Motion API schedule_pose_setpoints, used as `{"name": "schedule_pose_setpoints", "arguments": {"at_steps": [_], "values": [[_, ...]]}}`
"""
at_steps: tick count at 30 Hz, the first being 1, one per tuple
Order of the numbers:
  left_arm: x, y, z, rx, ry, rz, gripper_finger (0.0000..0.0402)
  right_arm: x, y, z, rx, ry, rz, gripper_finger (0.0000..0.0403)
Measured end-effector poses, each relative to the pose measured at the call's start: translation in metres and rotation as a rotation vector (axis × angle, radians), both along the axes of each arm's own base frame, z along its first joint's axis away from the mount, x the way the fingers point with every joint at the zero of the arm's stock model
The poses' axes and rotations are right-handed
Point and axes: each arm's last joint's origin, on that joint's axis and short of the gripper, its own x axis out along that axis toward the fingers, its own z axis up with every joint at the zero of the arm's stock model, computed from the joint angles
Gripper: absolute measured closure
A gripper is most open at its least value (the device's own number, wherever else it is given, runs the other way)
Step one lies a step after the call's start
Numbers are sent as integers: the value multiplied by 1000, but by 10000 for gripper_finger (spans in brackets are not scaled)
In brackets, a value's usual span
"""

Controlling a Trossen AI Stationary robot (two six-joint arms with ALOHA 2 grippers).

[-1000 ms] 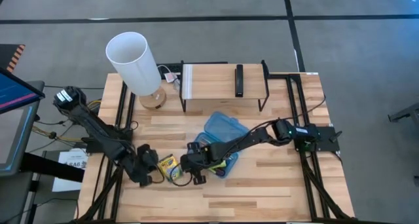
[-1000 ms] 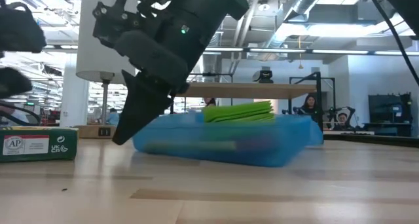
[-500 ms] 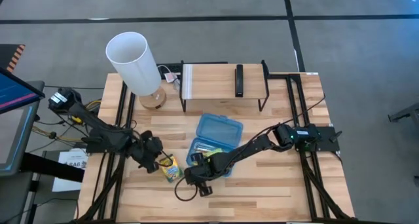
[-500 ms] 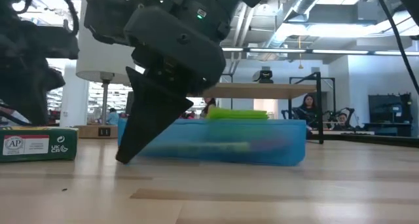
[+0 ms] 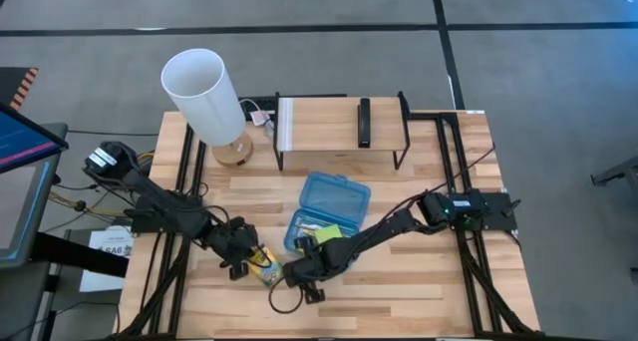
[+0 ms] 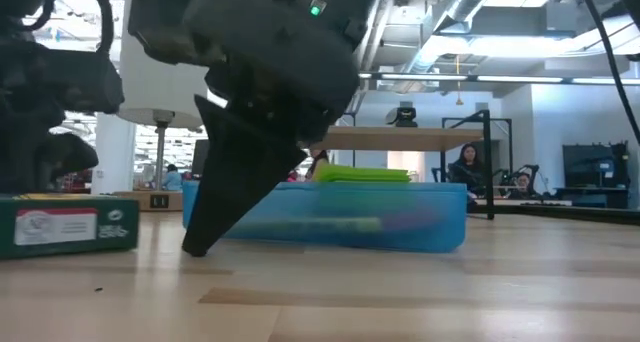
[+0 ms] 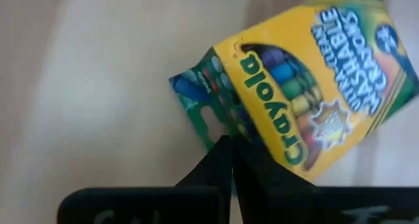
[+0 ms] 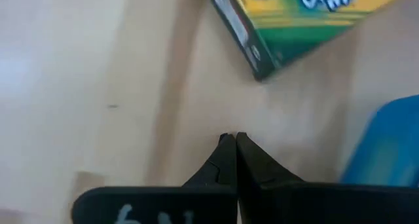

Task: Pack school essentials
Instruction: Put the yellow crayon box into the blue supply box

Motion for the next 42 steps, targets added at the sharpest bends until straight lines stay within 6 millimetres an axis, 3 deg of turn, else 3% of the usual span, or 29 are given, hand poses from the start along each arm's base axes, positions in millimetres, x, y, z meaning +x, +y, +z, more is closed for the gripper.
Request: {"name": "schedule_pose_setpoints", "arguments": {"at_steps": [11, 18, 36, 42], "values": [[17, -35, -8, -77, -47, 15, 401, -5, 30, 5, 87, -68, -17, 395], [27, -47, -7, -65, -54, -28, 401, 1, 22, 7, 100, -90, -41, 395], [41, -54, 13, -41, -96, -104, 401, -3, 20, 11, 87, -60, -47, 395], [51, -50, 24, 23, -80, -129, 401, -10, 16, 35, 56, -74, -62, 395]]}}
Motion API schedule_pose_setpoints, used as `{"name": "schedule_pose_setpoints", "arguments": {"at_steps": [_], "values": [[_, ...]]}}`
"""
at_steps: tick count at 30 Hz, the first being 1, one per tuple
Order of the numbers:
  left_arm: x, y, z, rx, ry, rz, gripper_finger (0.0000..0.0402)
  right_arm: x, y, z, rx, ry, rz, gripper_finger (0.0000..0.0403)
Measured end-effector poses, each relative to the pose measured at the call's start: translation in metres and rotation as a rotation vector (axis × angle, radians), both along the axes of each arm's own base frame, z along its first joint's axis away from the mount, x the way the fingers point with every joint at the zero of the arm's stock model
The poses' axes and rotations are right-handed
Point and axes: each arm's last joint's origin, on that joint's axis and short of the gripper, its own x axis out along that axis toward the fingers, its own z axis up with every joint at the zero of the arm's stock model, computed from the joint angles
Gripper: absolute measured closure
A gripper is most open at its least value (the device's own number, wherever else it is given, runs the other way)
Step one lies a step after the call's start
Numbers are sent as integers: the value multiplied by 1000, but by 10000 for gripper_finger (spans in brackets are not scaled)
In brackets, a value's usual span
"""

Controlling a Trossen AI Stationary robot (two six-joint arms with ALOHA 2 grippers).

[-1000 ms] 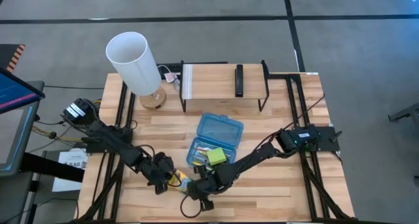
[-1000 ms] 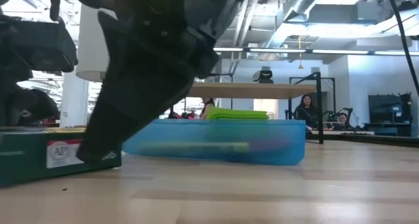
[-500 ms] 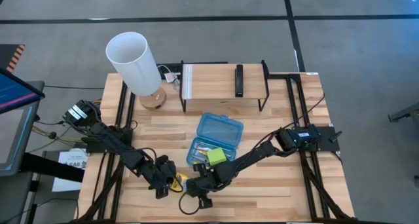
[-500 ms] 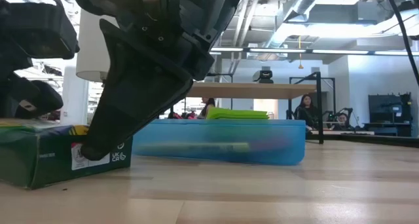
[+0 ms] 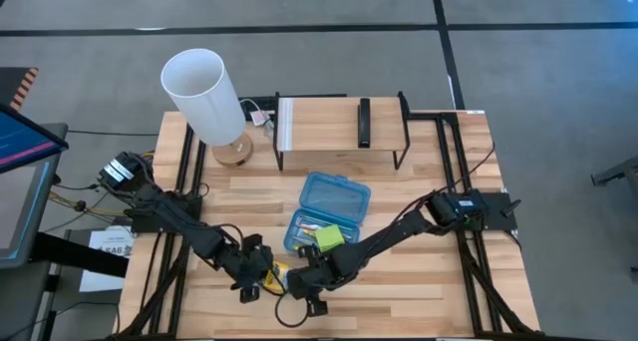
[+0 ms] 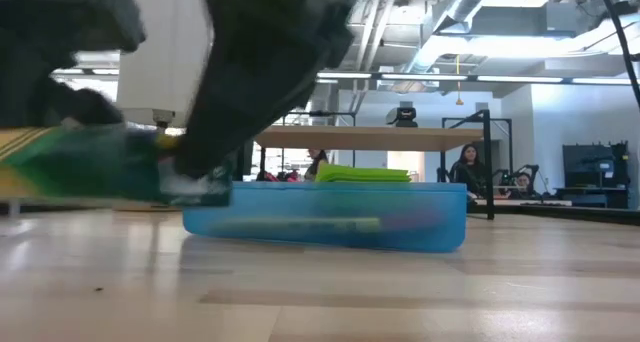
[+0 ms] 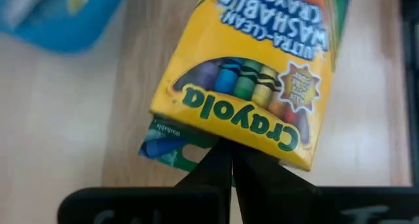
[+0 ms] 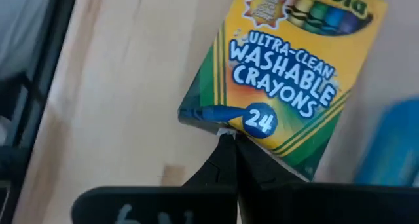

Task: Pack school essentials
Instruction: Put the yellow crayon box into the blue supply box

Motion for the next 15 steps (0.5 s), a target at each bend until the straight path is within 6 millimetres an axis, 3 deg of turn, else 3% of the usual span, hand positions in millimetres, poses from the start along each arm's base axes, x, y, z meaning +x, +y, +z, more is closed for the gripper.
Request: {"name": "schedule_pose_setpoints", "arguments": {"at_steps": [15], "values": [[33, 42, 34, 135, -65, 9, 401, -19, -19, 35, -122, 55, -82, 395]]}}
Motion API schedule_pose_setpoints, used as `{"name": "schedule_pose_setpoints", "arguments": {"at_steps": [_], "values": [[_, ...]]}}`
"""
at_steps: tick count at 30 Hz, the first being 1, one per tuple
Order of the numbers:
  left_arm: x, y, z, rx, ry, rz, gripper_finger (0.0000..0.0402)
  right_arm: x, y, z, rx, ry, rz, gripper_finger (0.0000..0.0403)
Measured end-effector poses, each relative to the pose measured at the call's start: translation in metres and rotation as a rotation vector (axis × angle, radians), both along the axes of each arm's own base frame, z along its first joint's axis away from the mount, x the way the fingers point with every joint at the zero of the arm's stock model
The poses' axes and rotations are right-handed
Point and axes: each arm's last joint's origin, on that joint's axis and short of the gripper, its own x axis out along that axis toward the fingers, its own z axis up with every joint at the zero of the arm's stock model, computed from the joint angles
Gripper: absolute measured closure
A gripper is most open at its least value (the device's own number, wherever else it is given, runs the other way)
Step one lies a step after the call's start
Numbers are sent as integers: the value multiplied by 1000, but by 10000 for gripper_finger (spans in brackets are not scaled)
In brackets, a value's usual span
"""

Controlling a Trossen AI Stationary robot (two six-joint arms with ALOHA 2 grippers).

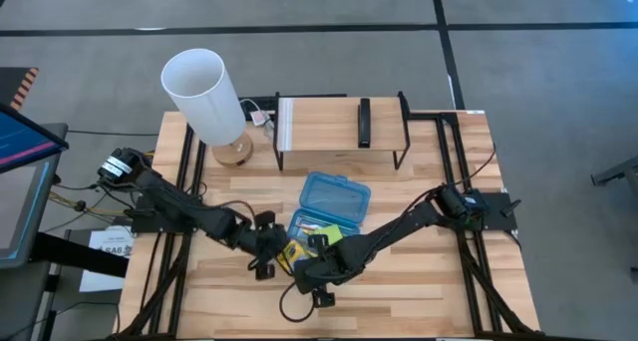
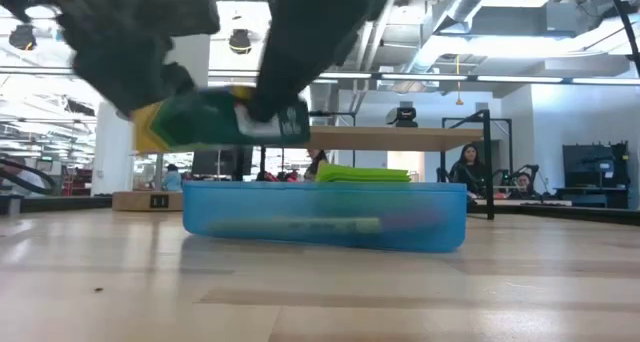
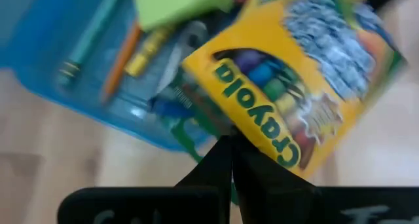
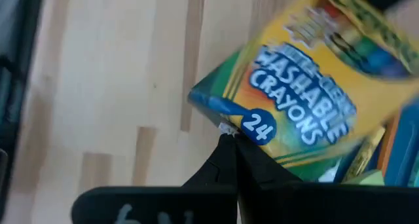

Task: Pack school essentials
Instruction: Put the yellow crayon box into the blue supply box

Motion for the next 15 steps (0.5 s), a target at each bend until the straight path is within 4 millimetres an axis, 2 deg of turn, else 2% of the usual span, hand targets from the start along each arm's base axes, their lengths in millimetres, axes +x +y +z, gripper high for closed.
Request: {"name": "schedule_pose_setpoints", "arguments": {"at_steps": [8, 15], "values": [[15, 33, 5, 18, -47, 30, 401, -3, -22, 3, -58, 67, -64, 395], [22, 51, 6, -5, -47, 23, 401, -7, -40, -1, -107, 159, -143, 395]]}}
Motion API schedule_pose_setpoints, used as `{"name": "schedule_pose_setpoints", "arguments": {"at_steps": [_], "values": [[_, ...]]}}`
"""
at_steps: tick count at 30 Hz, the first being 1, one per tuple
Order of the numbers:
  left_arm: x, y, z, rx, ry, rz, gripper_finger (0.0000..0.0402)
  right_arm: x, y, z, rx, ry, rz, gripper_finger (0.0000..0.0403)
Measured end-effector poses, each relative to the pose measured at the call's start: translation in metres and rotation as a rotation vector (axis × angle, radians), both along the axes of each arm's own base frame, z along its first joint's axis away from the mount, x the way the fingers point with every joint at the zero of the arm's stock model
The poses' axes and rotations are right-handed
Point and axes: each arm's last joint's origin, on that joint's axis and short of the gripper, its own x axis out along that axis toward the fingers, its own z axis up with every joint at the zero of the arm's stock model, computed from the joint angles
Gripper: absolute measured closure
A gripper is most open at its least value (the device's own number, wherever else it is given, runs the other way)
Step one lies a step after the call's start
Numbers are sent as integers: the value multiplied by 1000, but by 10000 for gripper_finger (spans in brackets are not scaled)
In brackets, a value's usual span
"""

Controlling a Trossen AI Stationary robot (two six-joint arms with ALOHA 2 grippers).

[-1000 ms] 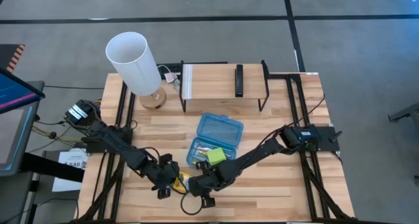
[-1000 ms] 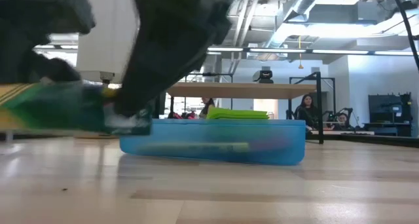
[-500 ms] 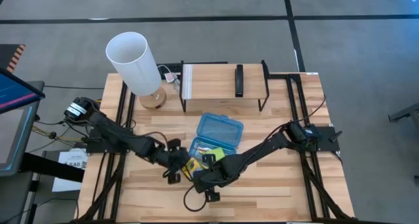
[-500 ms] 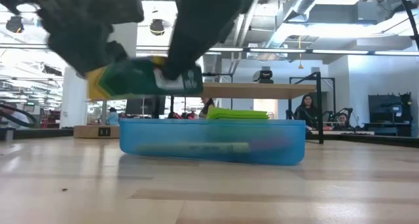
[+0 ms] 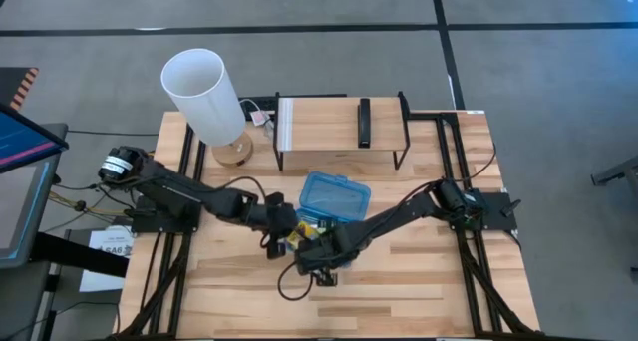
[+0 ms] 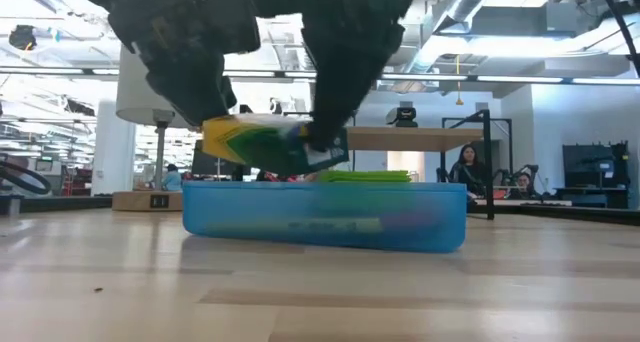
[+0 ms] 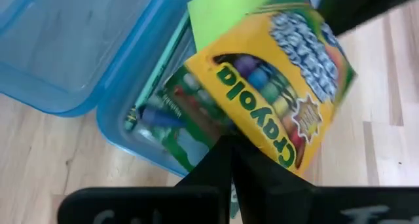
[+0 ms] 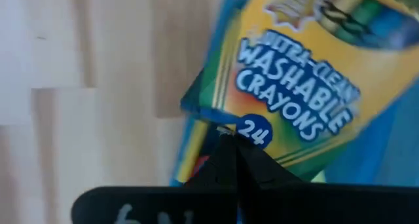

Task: Pack school essentials
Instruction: Put the yellow crayon box into the blue supply box

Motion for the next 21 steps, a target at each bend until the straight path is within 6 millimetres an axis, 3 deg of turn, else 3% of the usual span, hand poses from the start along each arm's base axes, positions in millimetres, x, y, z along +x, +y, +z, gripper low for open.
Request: {"name": "schedule_pose_setpoints", "arguments": {"at_steps": [8, 21], "values": [[4, 3, -5, -32, 14, -27, 401, -5, -13, -2, -68, 63, -71, 395], [22, 18, -30, -63, 29, -48, 401, -16, -13, 8, -50, 93, -105, 395]]}}
